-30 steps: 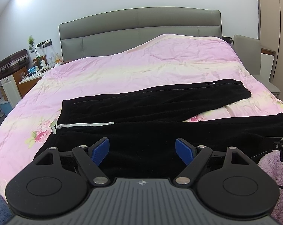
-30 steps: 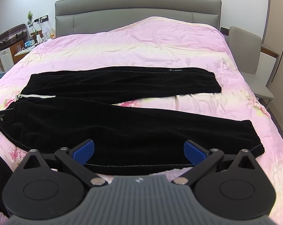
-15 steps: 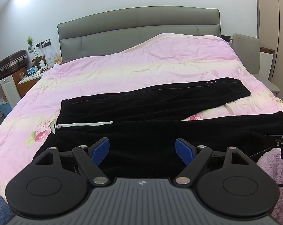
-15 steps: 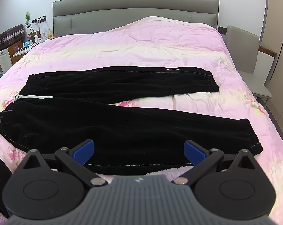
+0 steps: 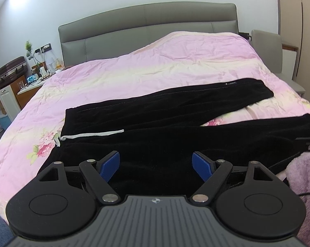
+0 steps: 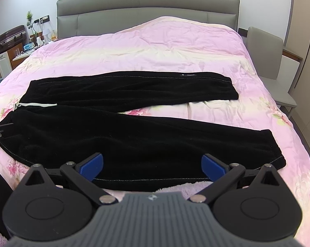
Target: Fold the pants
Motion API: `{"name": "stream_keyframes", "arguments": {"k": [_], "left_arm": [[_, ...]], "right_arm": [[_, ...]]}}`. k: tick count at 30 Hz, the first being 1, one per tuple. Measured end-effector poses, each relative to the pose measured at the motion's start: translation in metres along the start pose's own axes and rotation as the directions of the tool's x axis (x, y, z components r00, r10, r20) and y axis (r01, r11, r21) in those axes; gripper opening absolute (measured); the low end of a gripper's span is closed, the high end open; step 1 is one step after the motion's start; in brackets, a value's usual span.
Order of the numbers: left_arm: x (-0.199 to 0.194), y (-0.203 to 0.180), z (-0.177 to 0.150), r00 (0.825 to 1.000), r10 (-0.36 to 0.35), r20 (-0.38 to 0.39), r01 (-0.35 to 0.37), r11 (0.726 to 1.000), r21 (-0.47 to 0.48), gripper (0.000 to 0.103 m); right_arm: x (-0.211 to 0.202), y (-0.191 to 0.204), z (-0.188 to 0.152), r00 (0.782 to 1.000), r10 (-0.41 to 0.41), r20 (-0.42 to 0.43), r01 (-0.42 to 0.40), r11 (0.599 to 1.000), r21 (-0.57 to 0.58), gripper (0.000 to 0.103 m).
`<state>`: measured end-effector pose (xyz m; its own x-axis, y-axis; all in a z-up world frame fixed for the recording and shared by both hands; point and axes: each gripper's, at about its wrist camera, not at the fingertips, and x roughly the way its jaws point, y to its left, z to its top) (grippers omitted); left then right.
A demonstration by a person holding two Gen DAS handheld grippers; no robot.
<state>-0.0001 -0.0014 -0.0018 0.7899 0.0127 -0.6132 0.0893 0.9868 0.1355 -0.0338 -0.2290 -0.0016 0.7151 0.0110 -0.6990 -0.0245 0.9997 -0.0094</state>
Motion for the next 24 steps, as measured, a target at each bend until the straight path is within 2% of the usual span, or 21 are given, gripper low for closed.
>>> {"name": "stream_keyframes", "arguments": {"k": [3, 7, 10, 12, 14, 17, 19, 21, 24], "left_arm": [[0.007, 0.009, -0.004, 1.000, 0.008, -0.024, -0.007, 0.998, 0.059, 0.094], [0.017, 0.036, -0.009, 0.998, 0.047, -0.046, -0.039, 0.986, 0.159, 0.090], [0.024, 0.064, -0.010, 0.996, 0.051, -0.067, -0.036, 0.977, 0.210, 0.085], [0.029, 0.082, -0.010, 0.996, 0.034, -0.083, -0.013, 0.970, 0.242, 0.084], [0.034, 0.098, -0.012, 0.995, 0.020, -0.101, 0.012, 0.953, 0.301, 0.084], [0.049, 0.118, -0.018, 0.988, 0.035, -0.153, 0.035, 0.902, 0.429, 0.084], [0.064, 0.128, -0.025, 0.978, 0.051, -0.204, 0.063, 0.855, 0.514, 0.084], [0.083, 0.138, -0.033, 0.962, 0.084, -0.260, 0.090, 0.801, 0.592, 0.084], [0.109, 0.148, -0.044, 0.934, 0.127, -0.334, 0.145, 0.720, 0.679, 0.084]], "right_arm": [[0.007, -0.006, 0.000, 1.000, 0.017, -0.012, -0.017, 1.000, -0.001, 0.098], [0.017, -0.025, 0.000, 0.996, 0.090, -0.008, -0.090, 0.995, -0.035, 0.098], [0.029, -0.043, 0.006, 0.999, 0.035, -0.030, -0.038, 0.994, -0.101, 0.097], [0.039, -0.057, 0.010, 0.999, 0.008, -0.049, -0.015, 0.989, -0.150, 0.092], [0.048, -0.074, 0.015, 0.996, 0.015, -0.086, -0.031, 0.983, -0.181, 0.085], [0.067, -0.099, 0.021, 0.987, 0.006, -0.159, -0.041, 0.976, -0.214, 0.073], [0.081, -0.114, 0.025, 0.979, -0.011, -0.205, -0.041, 0.967, -0.251, 0.067], [0.095, -0.127, 0.027, 0.969, -0.031, -0.246, -0.042, 0.957, -0.288, 0.063], [0.115, -0.142, 0.031, 0.946, -0.027, -0.324, -0.089, 0.936, -0.339, 0.061]]}}
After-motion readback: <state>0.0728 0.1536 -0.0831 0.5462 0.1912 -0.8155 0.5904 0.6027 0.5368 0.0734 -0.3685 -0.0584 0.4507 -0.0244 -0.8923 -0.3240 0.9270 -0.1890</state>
